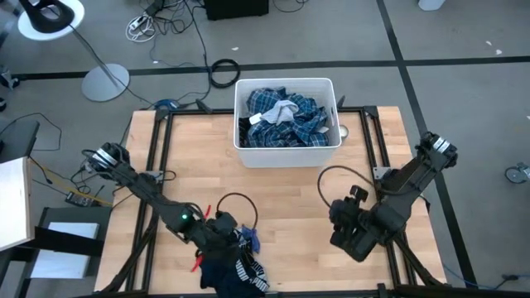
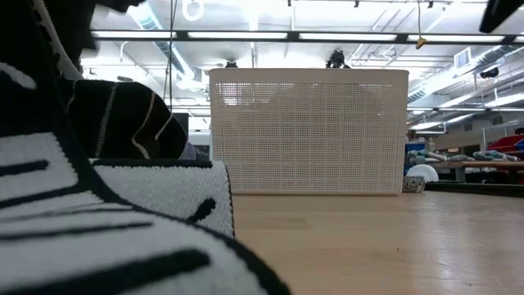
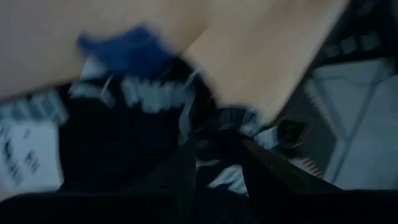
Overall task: Sort clothes
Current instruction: Put the black boxer short into the laundry bin
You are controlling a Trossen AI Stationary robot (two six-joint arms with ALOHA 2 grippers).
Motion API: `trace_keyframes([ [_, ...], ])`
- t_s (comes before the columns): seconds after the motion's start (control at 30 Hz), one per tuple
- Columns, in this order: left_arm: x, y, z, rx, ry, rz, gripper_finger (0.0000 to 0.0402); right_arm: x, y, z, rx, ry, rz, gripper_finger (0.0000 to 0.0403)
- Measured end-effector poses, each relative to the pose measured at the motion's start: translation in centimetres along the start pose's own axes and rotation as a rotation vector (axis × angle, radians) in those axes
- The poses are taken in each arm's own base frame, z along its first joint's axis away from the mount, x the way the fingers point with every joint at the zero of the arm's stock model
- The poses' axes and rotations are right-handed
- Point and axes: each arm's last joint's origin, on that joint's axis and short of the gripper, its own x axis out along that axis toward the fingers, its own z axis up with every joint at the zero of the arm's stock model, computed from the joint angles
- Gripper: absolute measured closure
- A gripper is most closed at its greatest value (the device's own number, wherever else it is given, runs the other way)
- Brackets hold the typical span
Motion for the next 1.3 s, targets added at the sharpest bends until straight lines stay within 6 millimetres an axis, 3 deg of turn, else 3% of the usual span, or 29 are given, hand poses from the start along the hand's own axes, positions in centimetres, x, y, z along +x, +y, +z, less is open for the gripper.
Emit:
trace_keyframes([
  [0.43,4.0,0.6,-0.9,-0.056,0.115,0.056,0.0276,0.0,2.6,-3.0,0.066,-0.030,0.000,0.0218],
  [0.77,4.2,0.3,1.2,-0.053,0.074,-0.004,0.0385,-0.4,2.8,-3.5,0.100,-0.068,0.020,0.0218],
  [0.93,4.3,0.6,1.7,-0.063,0.079,0.017,0.0396,-0.4,2.9,-3.5,0.106,-0.069,0.031,0.0218],
  [1.13,3.5,0.5,1.9,-0.019,0.084,0.007,0.0400,-0.4,2.9,-3.5,0.108,-0.070,0.033,0.0218],
  [1.3,0.2,0.5,3.0,-0.001,0.029,0.010,0.0400,-0.4,2.9,-3.5,0.105,-0.071,0.034,0.0218],
])
